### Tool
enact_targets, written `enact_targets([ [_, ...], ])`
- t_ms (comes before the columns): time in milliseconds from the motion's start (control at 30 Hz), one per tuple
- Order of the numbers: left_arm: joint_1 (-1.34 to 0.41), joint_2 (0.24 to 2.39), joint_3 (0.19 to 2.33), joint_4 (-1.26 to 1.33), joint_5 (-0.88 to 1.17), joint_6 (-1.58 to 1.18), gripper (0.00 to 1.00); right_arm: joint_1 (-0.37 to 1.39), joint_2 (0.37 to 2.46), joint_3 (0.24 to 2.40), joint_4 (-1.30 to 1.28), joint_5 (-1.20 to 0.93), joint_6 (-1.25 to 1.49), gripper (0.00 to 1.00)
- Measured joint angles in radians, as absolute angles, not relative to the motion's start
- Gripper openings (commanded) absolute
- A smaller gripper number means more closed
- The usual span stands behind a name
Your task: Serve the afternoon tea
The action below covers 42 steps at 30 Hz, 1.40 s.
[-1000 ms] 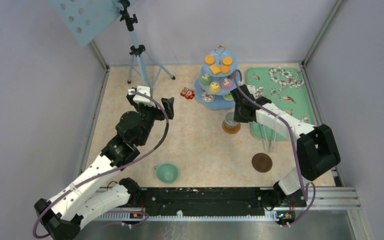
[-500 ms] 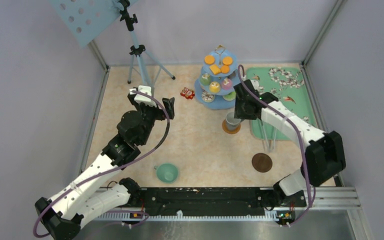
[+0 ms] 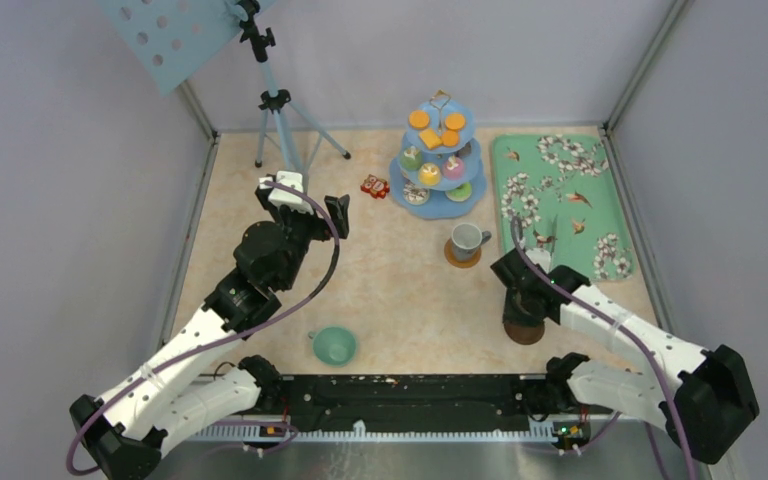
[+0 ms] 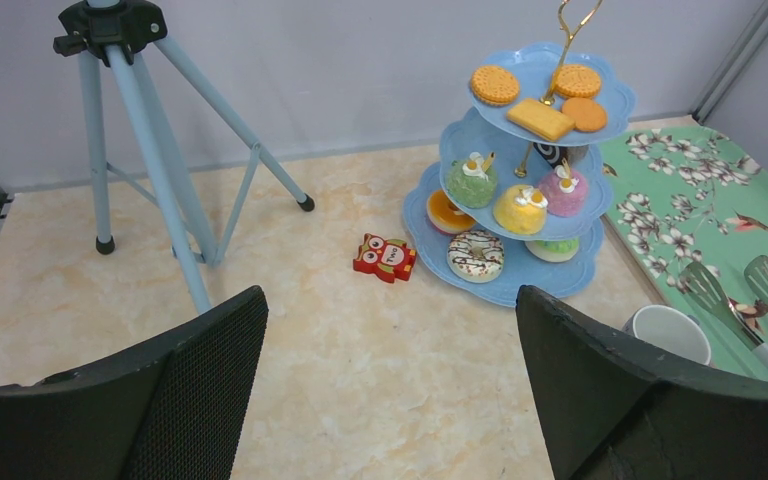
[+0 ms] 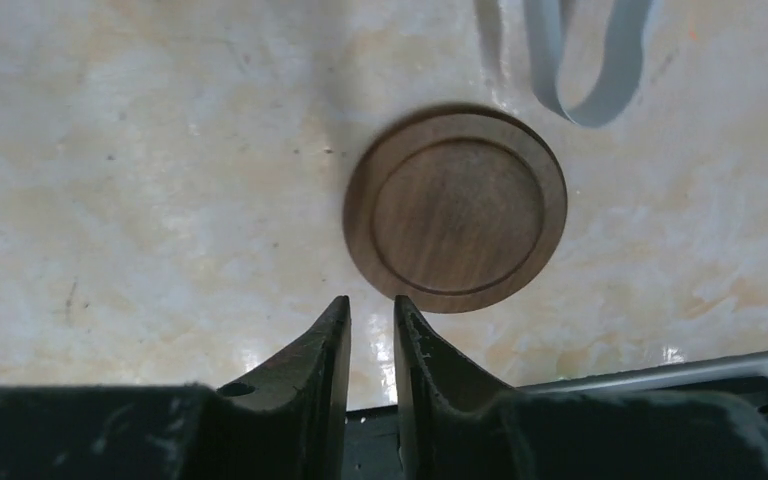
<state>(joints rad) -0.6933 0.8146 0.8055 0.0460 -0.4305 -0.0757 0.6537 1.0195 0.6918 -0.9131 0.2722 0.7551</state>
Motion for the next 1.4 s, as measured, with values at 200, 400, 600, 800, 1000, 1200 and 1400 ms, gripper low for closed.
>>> enact_targets([
  [200,-0.693,0.815,0.805,0.046,-0.427,-0.076,0.99,0.649,0.982,0.575,-0.896,0.343,0.904,0.11],
  [400,-0.693,0.814,0.805,0.046,-0.427,-0.076,0.99,0.645,1.086,0.555,-0.806,0.356,0.937,0.1],
  [600,-0.693,0.813,0.805,0.046,-0.427,-0.076,0.99,0.66,1.08,0.528,-0.729,0.354,0.936,0.1],
  [800,-0.693,0.813,0.805,0.046,-0.427,-0.076,0.99,0.767,1.089,0.504,-0.57,0.318,0.927,0.12],
  [1000,-0.693,0.813,0.805,0.046,-0.427,-0.076,0.99,0.921,1.233,0.54,-0.335,0.283,0.904,0.14],
  [1200,-0.693,0.813,0.805,0.046,-0.428,-0.076,0.99,0.973,1.532,0.751,-0.163,0.292,0.819,0.24],
  [1400,-0.693,0.813,0.805,0.047,-0.436,-0.075,0.99,0.972,1.751,0.963,-0.089,0.352,0.702,0.26],
])
